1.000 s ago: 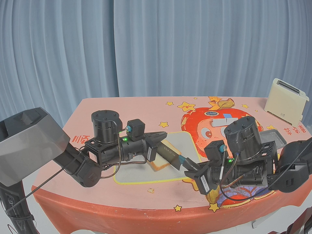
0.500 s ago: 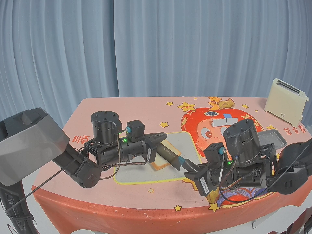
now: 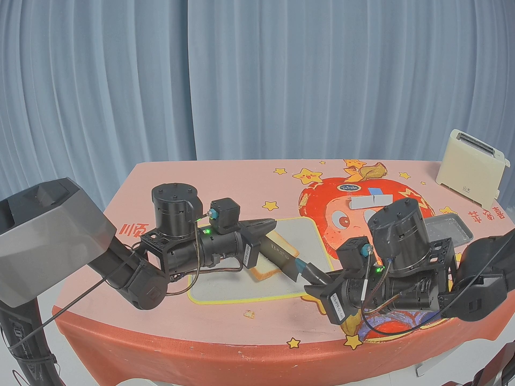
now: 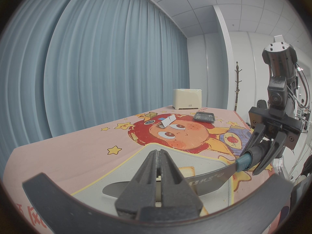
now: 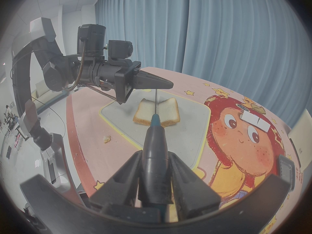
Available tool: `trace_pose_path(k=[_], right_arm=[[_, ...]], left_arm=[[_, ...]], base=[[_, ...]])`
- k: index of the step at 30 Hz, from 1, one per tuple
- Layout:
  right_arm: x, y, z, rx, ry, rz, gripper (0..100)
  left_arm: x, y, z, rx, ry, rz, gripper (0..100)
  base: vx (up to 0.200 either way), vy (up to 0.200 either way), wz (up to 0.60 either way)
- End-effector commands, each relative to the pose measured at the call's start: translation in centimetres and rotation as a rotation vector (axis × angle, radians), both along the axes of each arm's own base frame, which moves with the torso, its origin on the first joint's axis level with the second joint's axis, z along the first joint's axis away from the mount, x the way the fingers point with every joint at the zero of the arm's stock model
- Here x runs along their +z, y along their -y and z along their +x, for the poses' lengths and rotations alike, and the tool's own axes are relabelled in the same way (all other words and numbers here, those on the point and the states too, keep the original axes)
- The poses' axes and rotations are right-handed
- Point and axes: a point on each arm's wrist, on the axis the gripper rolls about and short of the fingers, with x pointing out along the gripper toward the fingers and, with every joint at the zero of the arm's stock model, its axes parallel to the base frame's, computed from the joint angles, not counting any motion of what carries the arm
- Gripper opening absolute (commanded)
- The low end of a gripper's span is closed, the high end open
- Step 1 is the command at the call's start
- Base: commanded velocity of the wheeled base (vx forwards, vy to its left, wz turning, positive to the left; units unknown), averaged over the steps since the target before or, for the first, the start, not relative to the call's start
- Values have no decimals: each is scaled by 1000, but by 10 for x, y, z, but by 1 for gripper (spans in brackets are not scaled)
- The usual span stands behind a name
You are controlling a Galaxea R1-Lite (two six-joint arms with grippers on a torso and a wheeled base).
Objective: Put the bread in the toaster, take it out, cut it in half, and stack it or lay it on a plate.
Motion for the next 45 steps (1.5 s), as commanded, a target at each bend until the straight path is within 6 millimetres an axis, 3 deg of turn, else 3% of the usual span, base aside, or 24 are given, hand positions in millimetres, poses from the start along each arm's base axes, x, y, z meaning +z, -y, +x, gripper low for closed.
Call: trace_pose_path(k=[1, 12, 24, 32, 45], right_arm=[[-1, 0, 0, 1, -4, -4, 0], [10, -2, 4, -6, 26, 26, 0], [3, -1, 4, -7, 6, 7, 0], [-2, 2, 2, -9, -3, -1, 0], [11, -2, 7, -15, 32, 33, 0]], left_arm=[[-2, 0, 0, 0, -4, 2, 0], [-7, 0, 0, 0, -16, 11, 0], [-19, 0, 1, 3, -46, 29, 0], [-14, 1, 1, 2, -32, 19, 0], [-5, -1, 3, 8, -14, 2, 0]], base=[[0, 0, 0], [0, 0, 0], [0, 0, 0], [0, 0, 0], [0, 0, 0]])
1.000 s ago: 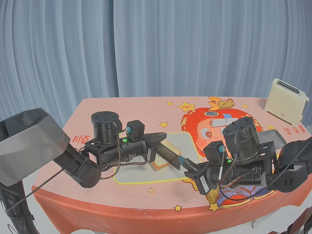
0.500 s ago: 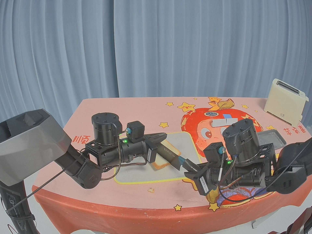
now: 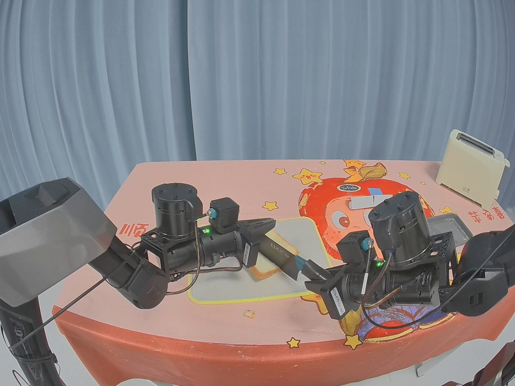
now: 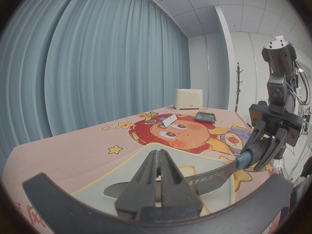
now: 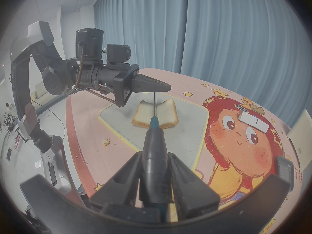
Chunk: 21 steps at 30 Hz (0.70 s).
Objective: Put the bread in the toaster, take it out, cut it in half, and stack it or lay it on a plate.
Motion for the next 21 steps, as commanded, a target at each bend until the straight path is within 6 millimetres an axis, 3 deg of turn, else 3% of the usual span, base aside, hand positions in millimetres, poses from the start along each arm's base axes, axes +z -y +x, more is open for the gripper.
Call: trace_pose_path(k=[1, 21], right_arm=[[4, -3, 2, 1, 17, 16, 0], [-7, 0, 0, 1, -10, -9, 0]], left_arm=[[-2, -1, 2, 5, 0, -1, 0], [-8, 0, -2, -3, -16, 11, 0]], base=[[0, 0, 0], [0, 0, 0]])
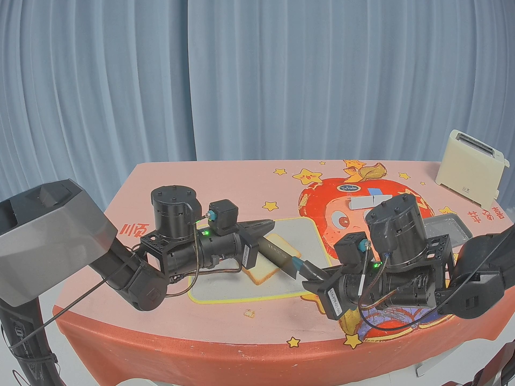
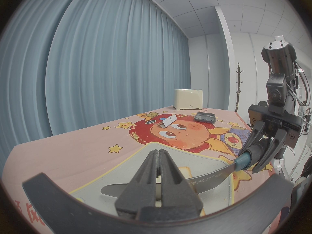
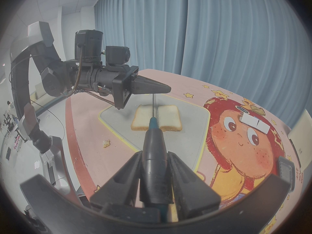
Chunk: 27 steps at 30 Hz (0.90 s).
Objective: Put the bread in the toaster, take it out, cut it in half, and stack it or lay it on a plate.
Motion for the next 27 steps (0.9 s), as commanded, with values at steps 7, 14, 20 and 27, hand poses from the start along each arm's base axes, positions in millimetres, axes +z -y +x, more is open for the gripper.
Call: trace_pose_path(k=[7, 14, 20, 27], right_arm=[[2, 4, -3, -2, -2, 0, 0], [5, 4, -4, 0, 6, 9, 0], [7, 4, -4, -2, 10, 12, 0], [14, 1, -3, 2, 25, 27, 0]], left_arm=[[1, 1, -1, -3, 18, -8, 0], [7, 0, -2, -2, 34, -17, 0], [7, -1, -4, -2, 31, -16, 0], [2, -5, -5, 6, 14, -4, 0]], base=[[0, 0, 0], [0, 0, 0], [0, 0, 0], [0, 0, 0]])
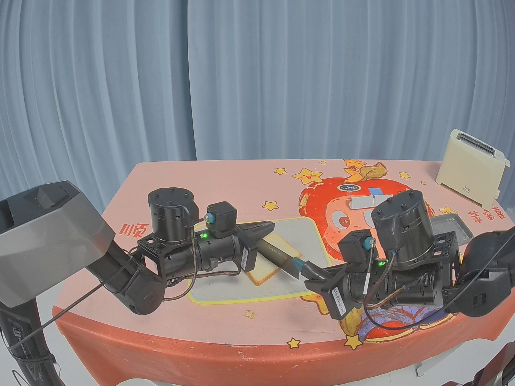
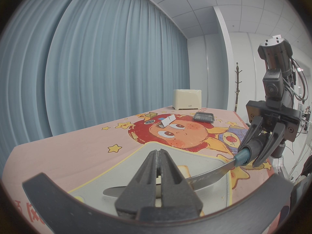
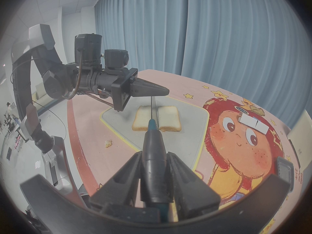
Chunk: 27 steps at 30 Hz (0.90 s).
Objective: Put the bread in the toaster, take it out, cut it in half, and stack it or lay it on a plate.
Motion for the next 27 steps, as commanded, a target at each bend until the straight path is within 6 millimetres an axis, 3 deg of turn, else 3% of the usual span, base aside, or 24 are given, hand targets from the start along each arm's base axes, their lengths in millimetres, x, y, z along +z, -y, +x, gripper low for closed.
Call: trace_pose_path(k=[1, 6, 19, 27], right_arm=[[5, -2, 2, 0, 17, 16, 0], [-4, -4, 6, -4, 1, 2, 0], [-5, -1, 3, -6, -4, -1, 0], [-5, 1, 3, -12, -6, -2, 0]], left_arm=[[0, -3, 2, 8, -2, 2, 0], [-3, -3, 2, 8, -5, 4, 0], [10, -2, 4, 11, 58, -41, 0], [33, -6, -2, 33, 134, -85, 0]], base=[[0, 0, 0], [0, 0, 0], [0, 0, 0], [0, 0, 0]])
